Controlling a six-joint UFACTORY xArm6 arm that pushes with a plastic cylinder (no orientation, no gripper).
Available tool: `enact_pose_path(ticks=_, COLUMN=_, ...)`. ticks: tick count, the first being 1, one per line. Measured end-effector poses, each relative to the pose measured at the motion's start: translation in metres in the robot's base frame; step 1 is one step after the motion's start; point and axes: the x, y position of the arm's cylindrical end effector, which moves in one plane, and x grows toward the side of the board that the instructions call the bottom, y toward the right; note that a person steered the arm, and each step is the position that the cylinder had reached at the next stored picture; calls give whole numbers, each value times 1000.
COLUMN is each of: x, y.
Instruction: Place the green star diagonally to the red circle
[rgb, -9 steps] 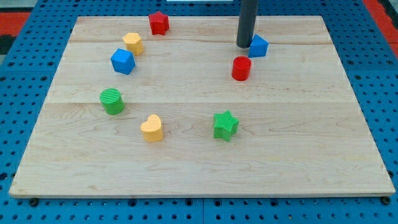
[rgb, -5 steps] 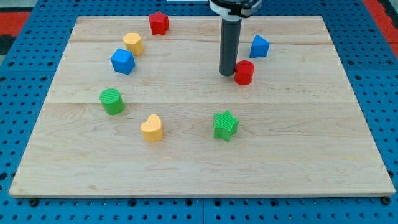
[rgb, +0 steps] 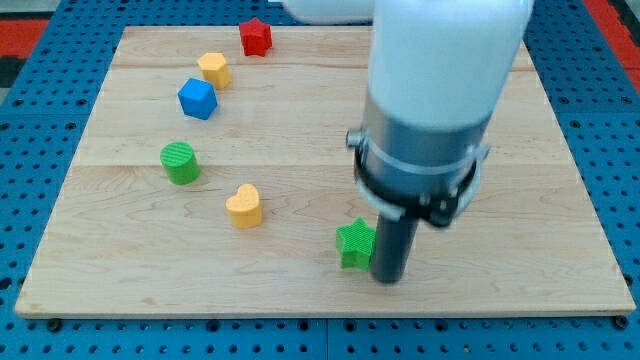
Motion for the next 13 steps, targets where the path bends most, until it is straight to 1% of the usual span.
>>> enact_pose_path(ticks=1, x=18, y=-46)
enact_pose_path(ticks=2, x=15, y=-47)
enact_pose_path(ticks=3, x=6, y=2)
enact_pose_path(ticks=4, x=-30, y=-8)
enact_pose_path(ticks=5, x=-36, y=-7)
enact_pose_path(ticks=6, x=-18, y=3)
enact_pose_path(ticks=8, x=-13, y=3)
enact_pose_path(ticks=11, x=-13, y=-33)
enact_pose_path(ticks=12, x=-11, y=-67)
enact_pose_path(ticks=13, x=-14, y=-68)
